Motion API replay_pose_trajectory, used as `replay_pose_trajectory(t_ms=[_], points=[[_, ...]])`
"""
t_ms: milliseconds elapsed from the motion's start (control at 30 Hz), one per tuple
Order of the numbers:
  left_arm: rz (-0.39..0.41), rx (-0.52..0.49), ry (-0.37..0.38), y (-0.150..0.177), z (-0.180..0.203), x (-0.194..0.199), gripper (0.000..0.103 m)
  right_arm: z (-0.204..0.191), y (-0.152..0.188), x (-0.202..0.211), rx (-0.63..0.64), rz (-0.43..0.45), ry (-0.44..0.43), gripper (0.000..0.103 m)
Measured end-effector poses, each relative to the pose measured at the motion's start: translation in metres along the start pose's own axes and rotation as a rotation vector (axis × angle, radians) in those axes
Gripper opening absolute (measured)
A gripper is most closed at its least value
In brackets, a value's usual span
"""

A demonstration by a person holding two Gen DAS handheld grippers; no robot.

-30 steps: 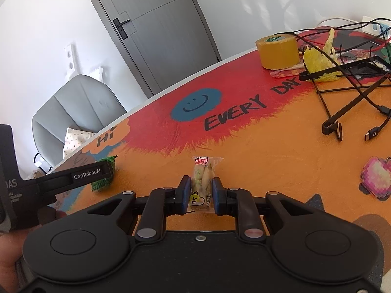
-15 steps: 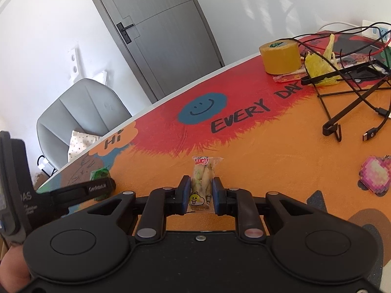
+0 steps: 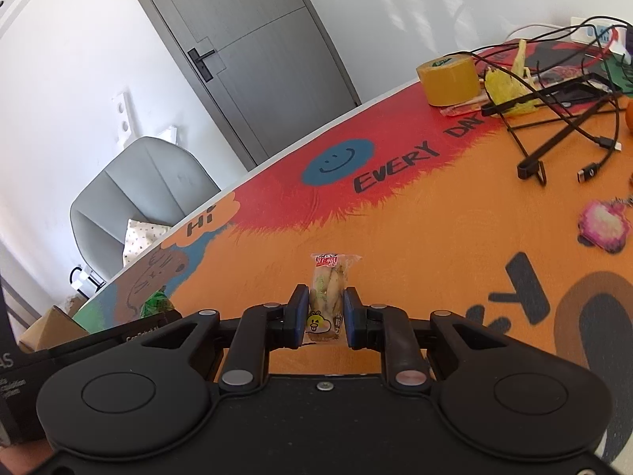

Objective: Organize snacks
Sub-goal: 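Carry the green pack and sausage snack over the box with both grippers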

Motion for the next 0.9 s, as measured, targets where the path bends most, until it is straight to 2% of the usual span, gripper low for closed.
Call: replay_pose_trajectory(t_ms=[367, 600, 900], points=[[0.066, 0.001, 0.018, -0.001, -0.014, 0.046, 0.028, -0.008, 0.006, 0.029, -0.017, 0.046, -0.014, 0.02], [0.125, 0.027, 0.042, -0.01, -0.029, 0.078, 0.028, -0.031, 0.005, 0.051, 0.009, 0.085, -0.041, 0.02], [0.209, 0.078, 0.048, -0.02, -0.067, 0.125, 0.028, -0.075, 0.01, 0.071, 0.066, 0.116, -0.096, 0.02]])
Point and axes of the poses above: each gripper's, at about its wrist camera, not at the fingertips, and x roughly against the way its jaws point, z to its right, y to its underside, the point moved 7 cm from there along -x, roughly the way its jaws point, and after that the axes turned 10 degrees about y, right-handed, at the moved point
